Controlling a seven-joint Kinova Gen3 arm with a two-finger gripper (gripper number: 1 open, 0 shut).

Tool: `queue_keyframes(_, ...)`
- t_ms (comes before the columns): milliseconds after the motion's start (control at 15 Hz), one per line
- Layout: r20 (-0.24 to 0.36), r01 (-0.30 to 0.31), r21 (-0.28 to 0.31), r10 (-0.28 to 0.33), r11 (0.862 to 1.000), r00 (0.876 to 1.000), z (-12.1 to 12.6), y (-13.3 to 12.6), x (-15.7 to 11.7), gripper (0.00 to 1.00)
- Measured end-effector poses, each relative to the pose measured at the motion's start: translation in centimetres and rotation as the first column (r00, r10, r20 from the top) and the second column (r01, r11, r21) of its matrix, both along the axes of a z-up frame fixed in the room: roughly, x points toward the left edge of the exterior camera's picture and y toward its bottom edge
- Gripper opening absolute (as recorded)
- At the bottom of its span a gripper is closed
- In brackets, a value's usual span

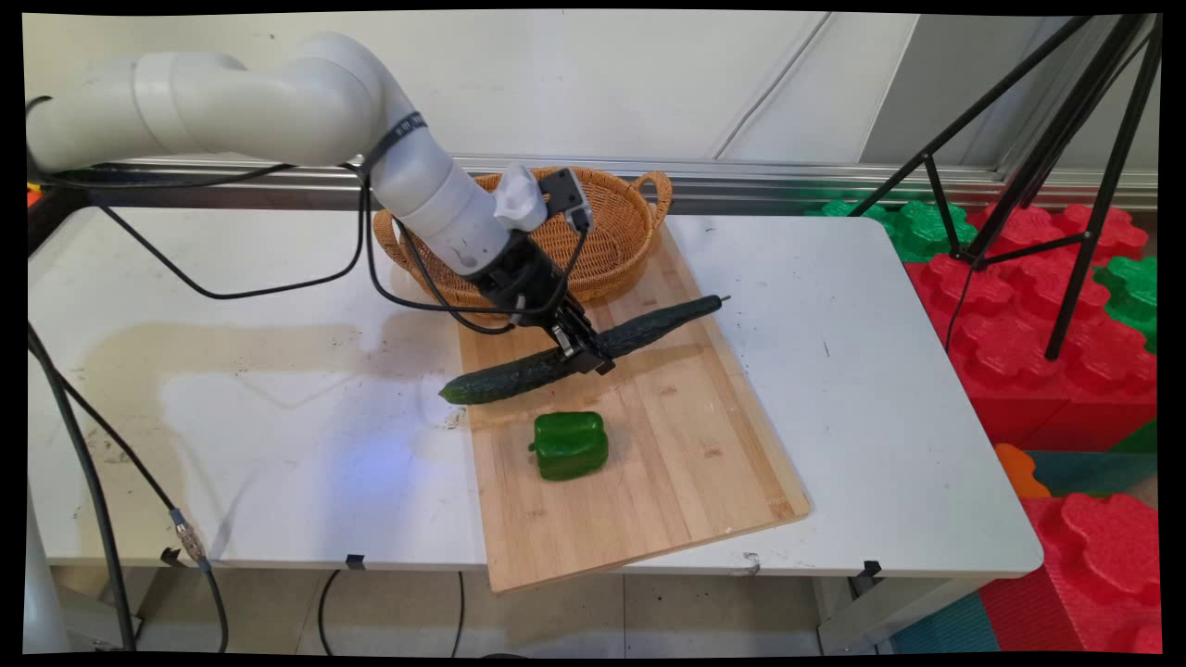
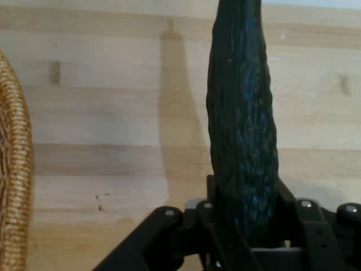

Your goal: Place the picked object on the cutting board

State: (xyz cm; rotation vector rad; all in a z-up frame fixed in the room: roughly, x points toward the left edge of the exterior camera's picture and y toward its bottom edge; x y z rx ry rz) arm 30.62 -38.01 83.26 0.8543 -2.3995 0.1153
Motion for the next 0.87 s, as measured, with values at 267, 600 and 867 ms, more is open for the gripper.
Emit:
queue_keyframes(267,0.012,-0.002,0.007,0.002,1.000,1.000,-1.3,-0.8,-0.6,0.00)
queue_keyframes(600,0.009,-0.009,0.005,0.009,1.000,1.000,-2.4,-1.7,-1.4,1.00)
queue_keyframes(867,0.004,-0.016,-0.004,0.017,1.000,1.000,-2.3,-2.1,-1.8,1.00)
